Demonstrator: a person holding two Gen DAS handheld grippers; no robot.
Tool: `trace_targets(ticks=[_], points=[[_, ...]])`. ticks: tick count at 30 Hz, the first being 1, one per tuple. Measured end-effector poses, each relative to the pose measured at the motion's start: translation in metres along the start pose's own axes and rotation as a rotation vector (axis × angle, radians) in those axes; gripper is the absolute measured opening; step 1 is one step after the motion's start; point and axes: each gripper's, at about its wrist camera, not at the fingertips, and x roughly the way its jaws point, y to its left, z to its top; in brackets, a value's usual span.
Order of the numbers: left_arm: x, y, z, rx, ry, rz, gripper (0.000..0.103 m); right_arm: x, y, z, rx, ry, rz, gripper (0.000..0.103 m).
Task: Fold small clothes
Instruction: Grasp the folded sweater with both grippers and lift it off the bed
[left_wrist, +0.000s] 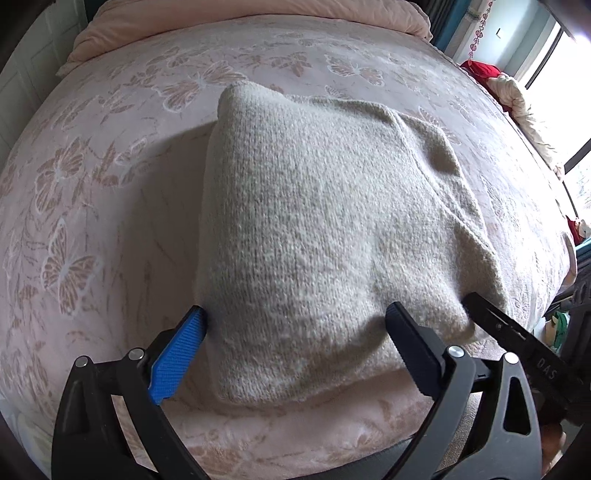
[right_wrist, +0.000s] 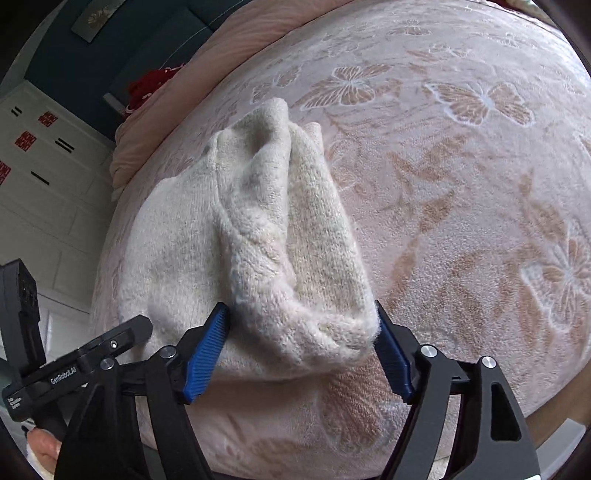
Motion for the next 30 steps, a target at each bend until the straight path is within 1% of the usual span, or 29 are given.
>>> trace_targets(ticks=[2,4,7,8,9,11,12,13,15,16,17,18,19,20,21,22,23,25,27,30], points=[[0.006,0.003,-0.001,-0.011,0.004,-0.009,0.098,0.006,-0.006,-0.002,0.026,0.014,0.025,0.078],[0.016,0.009,0.001,-0.041,0.012,-0.021,0.098,0.009,-0.011,-0.001,0.045,0.005,0.054,0.082],[0.028,0.018,0.004,-0.101,0.019,-0.059,0.098,0.014,-0.011,0.003,0.047,-0.001,0.08,0.087],[0.031,0.02,0.004,-0.117,0.024,-0.076,0.098,0.018,-0.01,0.006,0.044,0.0,0.083,0.087],[0.036,0.023,0.005,-0.136,0.034,-0.102,0.098,0.021,-0.008,0.008,0.038,0.0,0.082,0.087],[0.05,0.032,0.007,-0.196,0.07,-0.184,0.098,0.027,-0.003,0.014,0.023,-0.001,0.081,0.087],[0.055,0.035,0.008,-0.22,0.075,-0.209,0.098,0.03,-0.001,0.016,0.02,0.001,0.081,0.088],[0.056,0.036,0.009,-0.223,0.064,-0.22,0.098,0.032,0.001,0.017,0.02,0.0,0.083,0.088],[0.056,0.03,0.01,-0.19,0.047,-0.205,0.098,0.037,0.004,0.022,0.029,0.001,0.091,0.088],[0.057,0.026,0.01,-0.177,0.036,-0.194,0.098,0.04,0.004,0.024,0.034,0.001,0.094,0.086],[0.057,0.024,0.01,-0.174,0.035,-0.186,0.098,0.041,0.006,0.026,0.039,0.002,0.092,0.081],[0.055,0.023,0.011,-0.172,0.043,-0.189,0.098,0.041,0.006,0.029,0.042,0.004,0.092,0.063],[0.053,0.023,0.011,-0.174,0.05,-0.201,0.093,0.041,0.006,0.029,0.054,0.012,0.105,0.048],[0.048,0.023,0.011,-0.176,0.057,-0.214,0.082,0.037,0.006,0.03,0.077,0.017,0.128,0.043],[0.041,0.023,0.01,-0.17,0.058,-0.234,0.075,0.033,0.008,0.031,0.081,0.011,0.133,0.038],[0.033,0.022,0.009,-0.159,0.053,-0.245,0.061,0.026,0.012,0.03,0.071,0.005,0.134,0.036],[0.024,0.022,0.009,-0.142,0.045,-0.25,0.052,0.019,0.016,0.029,0.056,-0.001,0.133,0.035],[0.004,0.021,0.004,-0.118,0.045,-0.277,0.046,0.002,0.026,0.021,0.021,-0.007,0.126,0.035],[-0.011,0.023,-0.005,-0.112,0.063,-0.297,0.046,-0.017,0.03,0.008,-0.008,0.003,0.126,0.035],[-0.029,0.021,-0.033,-0.084,0.099,-0.319,0.046,-0.037,0.018,-0.023,0.006,0.059,0.142,0.037]])
